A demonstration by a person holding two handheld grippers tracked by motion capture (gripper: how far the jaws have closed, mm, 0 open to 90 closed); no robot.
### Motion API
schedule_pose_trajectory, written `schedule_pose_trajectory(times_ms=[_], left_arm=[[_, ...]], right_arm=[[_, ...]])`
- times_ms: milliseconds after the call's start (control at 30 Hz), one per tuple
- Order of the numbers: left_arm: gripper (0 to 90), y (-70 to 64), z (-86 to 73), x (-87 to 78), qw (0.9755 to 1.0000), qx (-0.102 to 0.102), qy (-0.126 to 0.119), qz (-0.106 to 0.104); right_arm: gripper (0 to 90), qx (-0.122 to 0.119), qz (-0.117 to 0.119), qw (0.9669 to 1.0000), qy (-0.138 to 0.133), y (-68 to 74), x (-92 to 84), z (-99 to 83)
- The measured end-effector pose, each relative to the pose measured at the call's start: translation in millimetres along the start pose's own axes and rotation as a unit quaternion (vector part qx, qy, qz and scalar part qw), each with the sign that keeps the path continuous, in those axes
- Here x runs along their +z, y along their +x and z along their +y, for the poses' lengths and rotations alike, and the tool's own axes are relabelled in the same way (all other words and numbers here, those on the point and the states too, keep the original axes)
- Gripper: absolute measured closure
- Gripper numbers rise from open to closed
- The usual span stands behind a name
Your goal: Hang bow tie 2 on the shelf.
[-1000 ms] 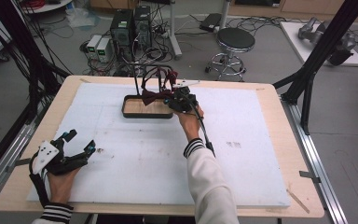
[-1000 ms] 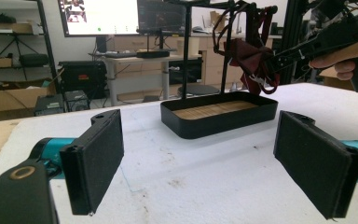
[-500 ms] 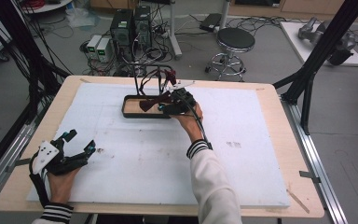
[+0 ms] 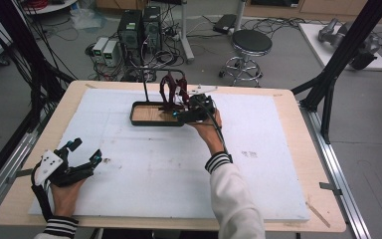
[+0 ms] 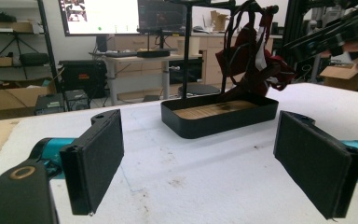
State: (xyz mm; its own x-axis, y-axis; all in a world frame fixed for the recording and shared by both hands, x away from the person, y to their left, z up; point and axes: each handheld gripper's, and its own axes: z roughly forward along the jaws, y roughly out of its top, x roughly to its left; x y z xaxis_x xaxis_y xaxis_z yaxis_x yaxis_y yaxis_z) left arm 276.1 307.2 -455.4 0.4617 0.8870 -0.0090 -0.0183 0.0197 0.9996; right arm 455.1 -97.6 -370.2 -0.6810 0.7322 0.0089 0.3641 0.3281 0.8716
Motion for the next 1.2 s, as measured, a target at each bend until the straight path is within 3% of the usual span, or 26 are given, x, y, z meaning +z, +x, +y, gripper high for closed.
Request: schedule_pose_trajectory(times_ms=[233, 300, 467, 567, 633, 700, 767, 1000, 1067, 1167, 1200], left_arm=[[16.3, -0.3, 0.1, 0.0, 1.0, 0.001, 0.001, 0.001], [16.3, -0.3, 0.1, -0.1, 1.0, 0.001, 0.001, 0.001], [16.3, -0.7, 0.0, 0.2, 1.0, 0.001, 0.0, 0.002], [16.3, -0.5, 0.1, 0.1, 1.0, 0.002, 0.001, 0.002], [16.3, -0.6, 0.1, 0.2, 1.0, 0.004, 0.001, 0.002], [16.3, -0.6, 0.1, 0.0, 1.0, 0.004, 0.001, 0.002], [16.3, -0.7, 0.1, 0.0, 1.0, 0.004, 0.001, 0.002], [16.2, -0.6, 0.1, -0.3, 1.0, 0.004, 0.001, 0.001], [16.2, -0.6, 0.1, -0.6, 1.0, 0.005, 0.0, 0.0], [16.2, -0.8, -0.1, -0.6, 1.0, 0.003, -0.002, 0.002], [16.2, -0.9, -0.1, -0.5, 1.0, 0.003, -0.003, 0.002]], right_arm=[[10.2, 0.0, -0.003, 0.9993, -0.037, -4.2, -47.1, -6.9], [10.2, 0.006, -0.004, 0.9985, -0.054, -3.0, -63.8, -12.8], [10.2, -0.005, -0.017, 0.9958, -0.09, 3.4, -110.0, -33.6], [10.2, -0.006, -0.024, 0.9908, -0.133, 6.1, -140.1, -53.8], [10.2, 0.009, -0.027, 0.9874, -0.156, 6.6, -156.9, -73.2], [10.2, 0.015, -0.037, 0.9864, -0.159, 6.5, -169.3, -92.5], [10.2, 0.006, -0.054, 0.9847, -0.165, 7.1, -178.9, -108.9], [10.2, 0.023, -0.089, 0.9734, -0.21, 8.6, -201.6, -154.7], [10.2, 0.036, -0.095, 0.9665, -0.236, 8.3, -206.2, -165.9], [10.2, 0.041, -0.115, 0.9651, -0.232, 6.6, -208.6, -176.9], [10.2, 0.038, -0.123, 0.9628, -0.238, 5.7, -209.1, -179.6]])
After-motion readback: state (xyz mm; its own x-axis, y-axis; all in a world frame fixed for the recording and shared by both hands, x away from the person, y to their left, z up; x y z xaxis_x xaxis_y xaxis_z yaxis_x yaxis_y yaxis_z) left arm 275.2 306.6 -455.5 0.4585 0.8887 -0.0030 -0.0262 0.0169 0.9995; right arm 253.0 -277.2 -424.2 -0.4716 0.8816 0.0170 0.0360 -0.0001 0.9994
